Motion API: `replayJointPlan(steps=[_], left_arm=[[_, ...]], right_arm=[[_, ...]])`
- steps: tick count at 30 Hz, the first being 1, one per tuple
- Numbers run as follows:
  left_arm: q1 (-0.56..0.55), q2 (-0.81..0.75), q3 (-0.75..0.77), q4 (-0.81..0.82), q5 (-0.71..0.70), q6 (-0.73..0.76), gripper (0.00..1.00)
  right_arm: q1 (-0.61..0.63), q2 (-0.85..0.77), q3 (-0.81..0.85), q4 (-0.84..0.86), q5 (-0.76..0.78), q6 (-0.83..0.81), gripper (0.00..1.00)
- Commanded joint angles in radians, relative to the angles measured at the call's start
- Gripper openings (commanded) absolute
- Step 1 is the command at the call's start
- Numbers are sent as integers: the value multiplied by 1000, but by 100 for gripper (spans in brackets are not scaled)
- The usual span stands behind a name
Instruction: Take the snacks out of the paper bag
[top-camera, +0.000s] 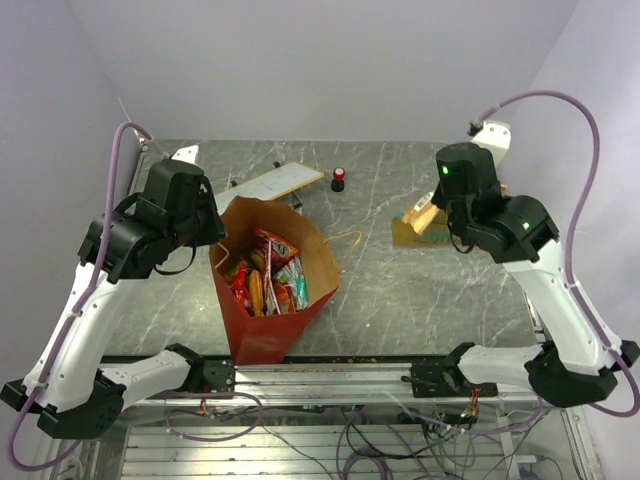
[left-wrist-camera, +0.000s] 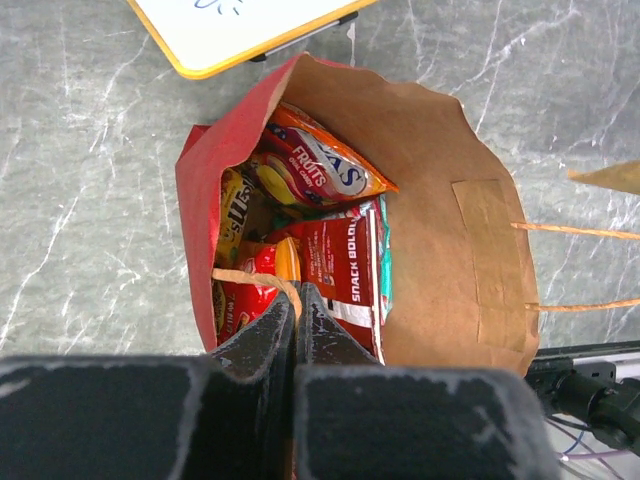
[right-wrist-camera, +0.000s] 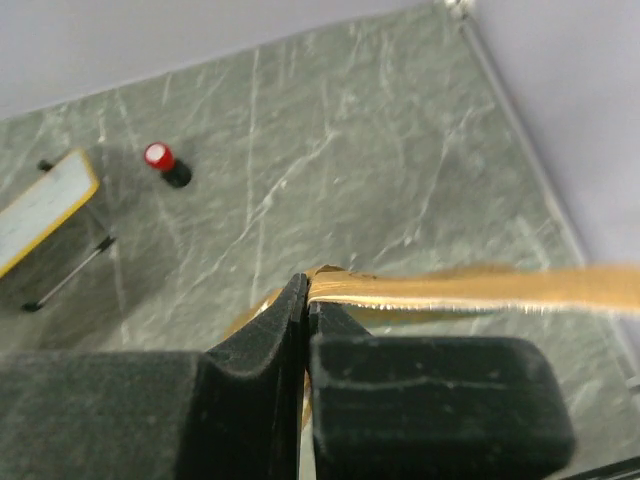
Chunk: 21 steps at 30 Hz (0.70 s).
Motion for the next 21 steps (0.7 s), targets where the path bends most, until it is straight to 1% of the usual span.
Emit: replayJointPlan(steps=[1,4,7,11,13,16,19,21], left_arm=[[4,-1,18,37,64,24,7],[4,-27,-1,63,82,17,7],[5,-44,-29,86,130,7,7],[4,-68,-82,115,186,-4,7],[4,-83,-105,134,203,-7,7],[4,-86,-110,125,208,-15,7],[4,-71,-97,106,199,-7,7],[4,-61,-90,100,183,-3,7]], right_arm=[[-8,-113,-65,-196,-93,316,0],[-8,-192,-140,-265,-123,456,0],[-8,-262,-200,-310,-157,584,0],[-8,-310,-273,-346,-165,692,0],[-8,-314,-313,-321,-164,698,0],[-9,-267,-342,-305,-143,710,0],[-11,-195,-371,-252,-99,668,0],[-32,-139,-381,-177,-71,594,0]])
